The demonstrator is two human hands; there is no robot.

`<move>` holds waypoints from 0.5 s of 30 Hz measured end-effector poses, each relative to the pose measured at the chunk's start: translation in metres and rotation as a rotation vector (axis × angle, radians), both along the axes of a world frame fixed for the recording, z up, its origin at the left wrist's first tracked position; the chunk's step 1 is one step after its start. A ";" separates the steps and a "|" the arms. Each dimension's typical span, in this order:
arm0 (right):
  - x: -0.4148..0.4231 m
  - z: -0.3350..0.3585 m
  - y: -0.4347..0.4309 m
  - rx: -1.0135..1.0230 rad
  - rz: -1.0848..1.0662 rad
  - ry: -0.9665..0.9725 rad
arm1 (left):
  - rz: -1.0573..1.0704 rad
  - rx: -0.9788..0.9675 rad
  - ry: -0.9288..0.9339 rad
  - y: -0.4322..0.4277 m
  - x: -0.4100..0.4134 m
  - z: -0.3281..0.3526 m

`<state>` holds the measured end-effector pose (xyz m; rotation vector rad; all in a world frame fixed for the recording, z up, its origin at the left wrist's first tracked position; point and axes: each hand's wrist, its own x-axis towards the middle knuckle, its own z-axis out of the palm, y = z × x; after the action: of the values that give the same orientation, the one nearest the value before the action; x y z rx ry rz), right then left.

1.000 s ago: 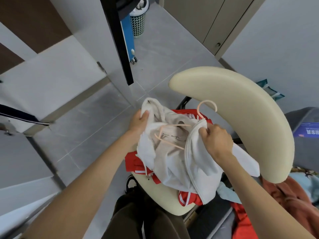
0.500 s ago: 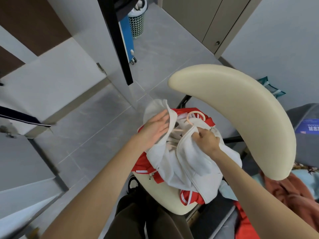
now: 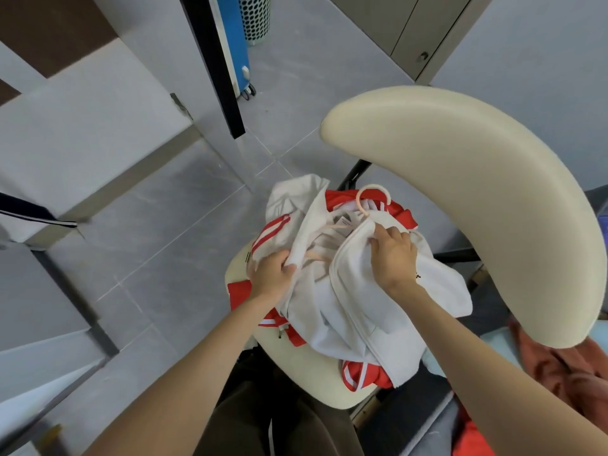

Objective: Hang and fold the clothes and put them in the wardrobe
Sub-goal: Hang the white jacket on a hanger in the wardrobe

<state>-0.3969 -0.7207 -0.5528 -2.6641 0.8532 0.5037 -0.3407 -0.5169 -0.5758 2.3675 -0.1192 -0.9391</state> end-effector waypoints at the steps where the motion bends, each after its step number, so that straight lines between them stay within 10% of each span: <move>1: 0.003 0.000 0.000 0.024 -0.017 0.018 | 0.083 -0.110 0.061 -0.005 0.000 0.002; 9: 0.030 0.013 -0.019 0.563 -0.079 0.034 | 0.381 -0.589 0.219 -0.048 0.032 0.039; 15: 0.045 -0.009 -0.020 0.269 0.158 0.197 | 0.175 -0.494 0.366 -0.039 0.011 0.017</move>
<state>-0.3516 -0.7408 -0.5616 -2.4719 0.5793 0.8664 -0.3298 -0.5556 -0.5584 1.7006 0.0019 -1.0941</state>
